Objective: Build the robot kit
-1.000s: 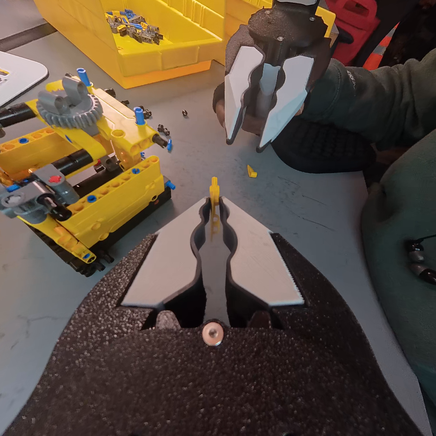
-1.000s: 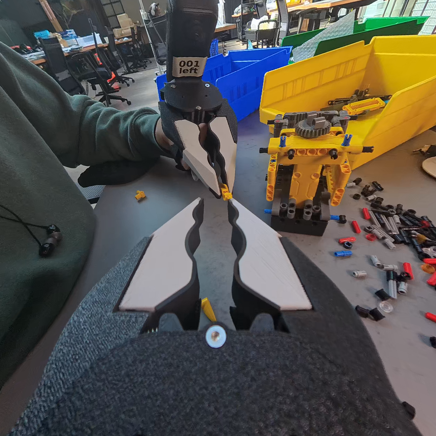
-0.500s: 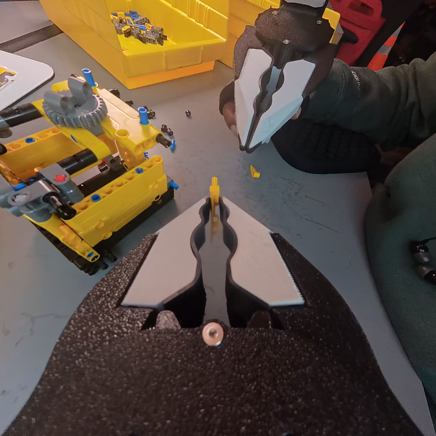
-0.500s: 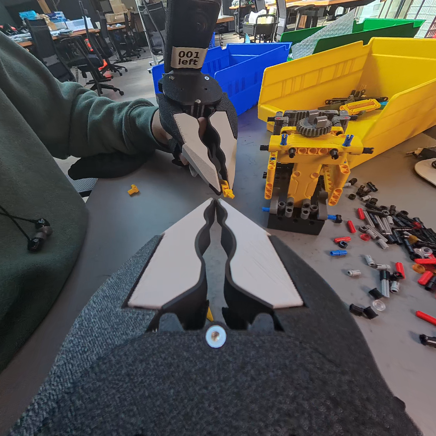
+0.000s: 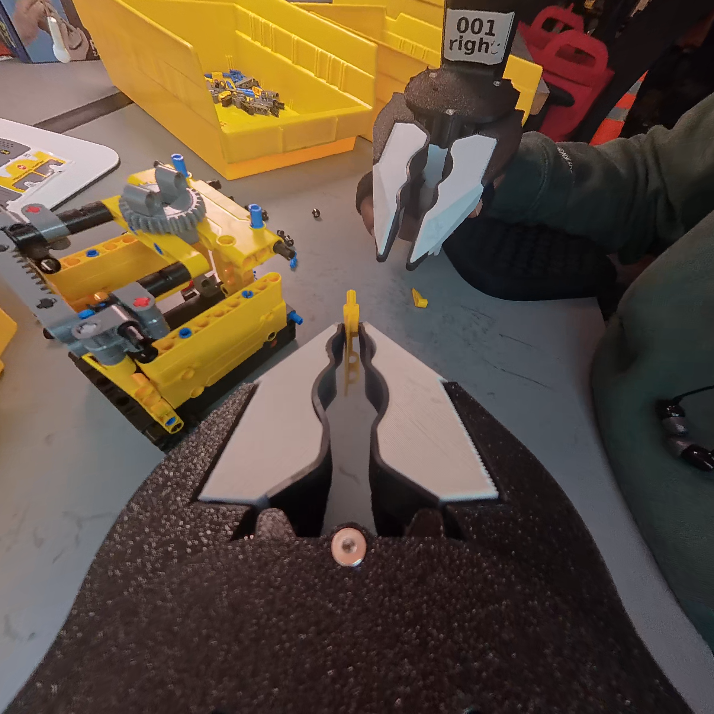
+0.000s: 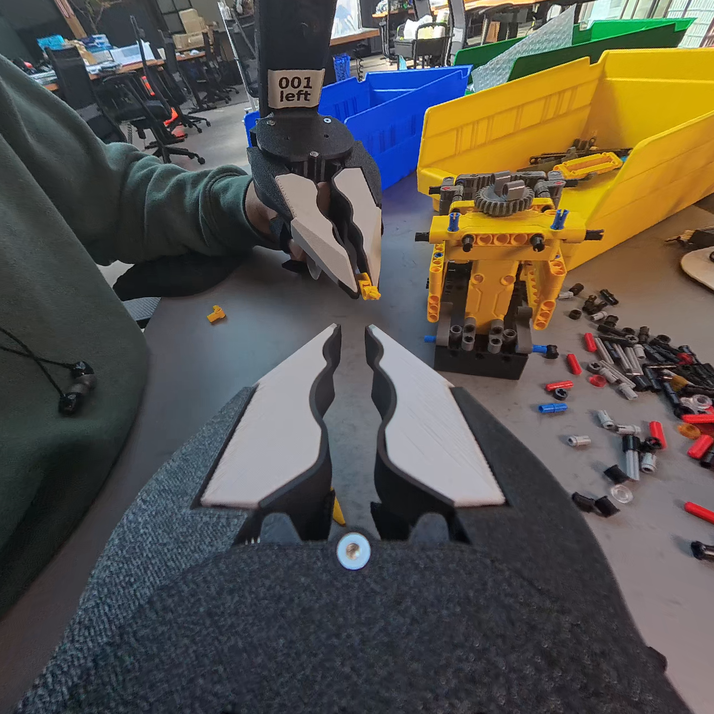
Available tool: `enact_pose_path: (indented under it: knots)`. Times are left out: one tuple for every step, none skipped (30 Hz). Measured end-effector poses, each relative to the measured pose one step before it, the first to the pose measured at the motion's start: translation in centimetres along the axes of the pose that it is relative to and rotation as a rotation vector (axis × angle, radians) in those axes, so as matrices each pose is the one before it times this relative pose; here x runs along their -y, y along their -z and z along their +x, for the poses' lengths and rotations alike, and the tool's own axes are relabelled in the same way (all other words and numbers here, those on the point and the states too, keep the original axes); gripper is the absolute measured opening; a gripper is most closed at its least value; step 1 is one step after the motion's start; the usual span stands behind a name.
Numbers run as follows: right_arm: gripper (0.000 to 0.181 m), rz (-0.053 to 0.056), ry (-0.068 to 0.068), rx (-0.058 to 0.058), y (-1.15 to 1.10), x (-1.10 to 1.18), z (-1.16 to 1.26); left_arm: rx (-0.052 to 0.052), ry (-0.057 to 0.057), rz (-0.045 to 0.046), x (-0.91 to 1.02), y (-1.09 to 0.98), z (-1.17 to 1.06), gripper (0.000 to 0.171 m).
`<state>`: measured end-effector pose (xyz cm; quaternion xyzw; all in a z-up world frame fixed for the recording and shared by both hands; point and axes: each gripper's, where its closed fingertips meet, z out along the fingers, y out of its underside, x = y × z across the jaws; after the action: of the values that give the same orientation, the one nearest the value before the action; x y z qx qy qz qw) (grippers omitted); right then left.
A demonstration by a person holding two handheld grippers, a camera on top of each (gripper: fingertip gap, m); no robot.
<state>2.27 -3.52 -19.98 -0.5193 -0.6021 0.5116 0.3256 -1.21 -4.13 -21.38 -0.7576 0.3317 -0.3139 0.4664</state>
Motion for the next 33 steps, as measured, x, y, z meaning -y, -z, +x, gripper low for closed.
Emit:
enact_pose_path:
  knots:
    - [0.011,0.0025,-0.0033,0.0010,0.024,0.025,0.045,-0.0025,-0.0056,0.00501,0.085,0.020,0.031,0.006]
    - [0.011,0.0026,-0.0025,0.0021,0.032,0.032,0.023,-0.0040,-0.0047,0.00331,0.049,0.012,0.053,0.006]
    - [0.011,0.0023,-0.0029,0.0042,0.019,0.022,-0.016,0.0029,-0.0030,0.00329,0.065,0.006,-0.046,0.006]
    - [0.011,0.0010,-0.0033,0.0018,0.017,0.006,0.008,0.0056,-0.0042,0.00372,0.066,0.016,-0.091,0.006]
    - [0.011,0.0003,-0.0026,0.0011,0.001,0.001,0.018,0.0025,-0.0043,0.00283,0.050,0.005,-0.052,0.006]
    - [0.011,0.0007,-0.0011,0.0025,0.008,-0.002,-0.025,0.0016,-0.0033,0.00184,0.039,0.007,-0.040,0.006]
    - [0.011,0.0001,-0.0005,0.0013,0.002,0.002,-0.011,0.0022,-0.0024,0.00173,0.029,0.007,-0.059,0.006]
    - [0.011,-0.0013,-0.0004,0.0006,-0.012,-0.021,-0.005,0.0020,-0.0019,0.00200,0.028,0.018,-0.049,0.006]
    - [0.011,-0.0028,-0.0006,0.0024,-0.032,-0.035,-0.032,0.0026,-0.0021,0.00254,0.037,0.036,-0.048,0.006]
    - [0.011,-0.0046,0.0001,0.0013,-0.052,-0.061,-0.014,0.0035,-0.0032,0.00207,0.034,0.056,-0.065,0.006]
    - [0.011,-0.0070,0.0017,0.0003,-0.075,-0.089,-0.017,0.0065,-0.0055,-0.00046,-0.009,0.060,-0.105,0.006]
    - [0.012,-0.0100,0.0057,-0.0007,-0.111,-0.114,-0.042,0.0117,-0.0065,-0.00364,-0.047,0.073,-0.202,0.006]
    - [0.012,-0.0139,0.0120,-0.0027,-0.155,-0.161,-0.074,0.0141,-0.0047,-0.00376,-0.037,0.085,-0.262,0.006]
    - [0.011,-0.0182,0.0183,-0.0037,-0.200,-0.177,-0.139,0.0128,-0.0029,-0.00022,0.011,0.103,-0.276,0.006]
    - [0.011,-0.0226,0.0219,0.0019,-0.275,-0.177,-0.326,0.0128,0.0000,0.00260,0.051,0.120,-0.309,0.006]
    - [0.012,-0.0236,0.0203,0.0108,-0.382,-0.071,-0.599,0.0148,0.0027,0.00193,0.035,0.095,-0.367,0.006]
    - [0.013,-0.0230,0.0188,0.0206,-0.502,0.043,-0.884,0.0151,0.0022,-0.00095,-0.015,0.106,-0.349,0.006]
    - [0.015,-0.0268,0.0168,0.0276,-0.654,0.059,-1.092,0.0166,-0.0021,-0.00292,-0.041,0.128,-0.329,0.006]
    - [0.015,-0.0285,0.0166,0.0308,-0.780,0.066,-1.186,0.0190,-0.0064,-0.00343,-0.053,0.154,-0.307,0.006]
    - [0.016,-0.0302,0.0119,0.0286,-0.935,0.067,-1.177,0.0178,-0.0087,-0.00123,-0.007,0.173,-0.263,0.006]
    - [0.017,-0.0308,0.0107,0.0321,-1.050,0.044,-1.231,0.0140,-0.0069,0.00013,0.012,0.163,-0.202,0.006]
    - [0.017,-0.0306,0.0112,0.0306,-1.130,0.026,-1.185,0.0112,-0.0051,0.00172,0.037,0.146,-0.173,0.006]
    - [0.018,-0.0293,0.0118,0.0322,-1.188,0.047,-1.168,0.0098,-0.0048,0.00199,0.037,0.127,-0.154,0.006]
    - [0.019,-0.0231,0.0152,0.0302,-1.152,0.134,-1.106,0.0084,-0.0050,-0.00005,-0.003,0.091,-0.151,0.006]
    - [0.019,-0.0216,0.0114,0.0152,-1.103,0.185,-0.782,0.0070,-0.0045,-0.00185,-0.046,0.066,-0.144,0.006]
    - [0.020,-0.0253,0.0083,0.0110,-1.034,0.140,-0.608,0.0050,-0.0042,-0.00166,-0.060,0.051,-0.106,0.006]
    - [0.020,-0.0226,0.0014,0.0039,-0.955,0.163,-0.421,0.0027,-0.0028,-0.00180,-0.062,0.051,-0.080,0.006]
    - [0.020,-0.0245,-0.0150,-0.0113,-0.884,0.096,-0.043,0.0021,-0.0023,-0.00132,-0.042,0.068,-0.067,0.006]
    - [0.022,-0.0214,-0.0196,-0.0102,-0.797,0.074,0.079,0.0018,-0.0022,-0.00023,-0.007,0.091,-0.056,0.006]
    - [0.024,-0.0150,-0.0181,-0.0019,-0.699,0.085,0.040,0.0011,-0.0014,0.00173,0.034,0.098,-0.042,0.006]
    - [0.025,-0.0172,-0.0161,-0.0023,-0.645,0.020,0.091,0.0005,-0.0004,0.00279,0.074,0.108,-0.019,0.006]
    - [0.026,-0.0189,-0.0025,-0.0032,-0.582,-0.033,0.088,-0.0004,0.0003,0.00299,0.083,0.094,0.013,0.006]
    - [0.026,-0.0231,0.0050,-0.0136,-0.506,-0.144,0.255,-0.0009,0.0000,0.00267,0.086,0.077,0.039,0.006]
